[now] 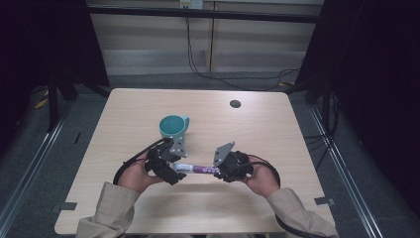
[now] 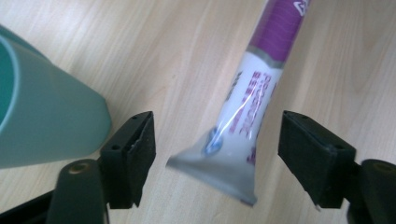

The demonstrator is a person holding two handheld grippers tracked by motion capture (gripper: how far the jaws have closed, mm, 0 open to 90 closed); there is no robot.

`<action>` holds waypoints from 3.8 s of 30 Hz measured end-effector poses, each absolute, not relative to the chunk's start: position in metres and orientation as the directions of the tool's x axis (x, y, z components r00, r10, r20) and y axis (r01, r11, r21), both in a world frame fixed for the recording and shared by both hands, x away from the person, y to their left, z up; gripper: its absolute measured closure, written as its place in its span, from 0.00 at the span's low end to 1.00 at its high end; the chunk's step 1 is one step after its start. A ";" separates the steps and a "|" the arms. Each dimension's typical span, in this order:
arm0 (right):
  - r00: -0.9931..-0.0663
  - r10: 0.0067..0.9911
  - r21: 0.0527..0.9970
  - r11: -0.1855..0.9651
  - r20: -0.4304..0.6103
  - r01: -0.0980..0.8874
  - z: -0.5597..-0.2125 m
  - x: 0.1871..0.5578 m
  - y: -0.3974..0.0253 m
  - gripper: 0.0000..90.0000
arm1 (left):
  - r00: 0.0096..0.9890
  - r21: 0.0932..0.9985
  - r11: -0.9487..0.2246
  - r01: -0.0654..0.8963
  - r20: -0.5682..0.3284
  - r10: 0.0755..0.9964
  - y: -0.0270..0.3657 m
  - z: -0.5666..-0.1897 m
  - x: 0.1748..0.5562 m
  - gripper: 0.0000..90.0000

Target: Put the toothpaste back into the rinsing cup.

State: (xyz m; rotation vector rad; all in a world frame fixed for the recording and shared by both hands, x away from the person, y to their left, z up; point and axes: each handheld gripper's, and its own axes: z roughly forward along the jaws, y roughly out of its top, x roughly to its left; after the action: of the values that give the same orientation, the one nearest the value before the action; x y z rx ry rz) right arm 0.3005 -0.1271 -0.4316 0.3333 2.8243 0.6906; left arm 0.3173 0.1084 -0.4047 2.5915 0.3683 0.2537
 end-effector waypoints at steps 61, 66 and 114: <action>-0.830 0.555 0.673 0.632 -0.048 0.384 -0.443 0.307 -0.134 0.81 | 0.889 0.776 -0.478 0.411 -0.224 0.400 0.104 -0.437 0.324 0.47; -0.825 0.563 0.681 0.623 -0.050 0.385 -0.438 0.306 -0.135 0.81 | 0.890 0.773 -0.487 0.407 -0.215 0.403 0.103 -0.436 0.324 0.44; -0.838 0.540 0.731 0.542 0.076 0.415 -0.439 0.305 -0.116 0.80 | 0.806 0.821 -0.152 0.550 -0.475 0.354 0.120 -0.440 0.336 0.59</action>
State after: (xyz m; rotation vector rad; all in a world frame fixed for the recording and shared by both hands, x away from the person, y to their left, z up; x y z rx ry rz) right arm 0.3054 -0.1160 -0.4387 0.8166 2.6164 1.1767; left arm 0.3363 0.1203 -0.4404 1.7640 0.7010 -0.1986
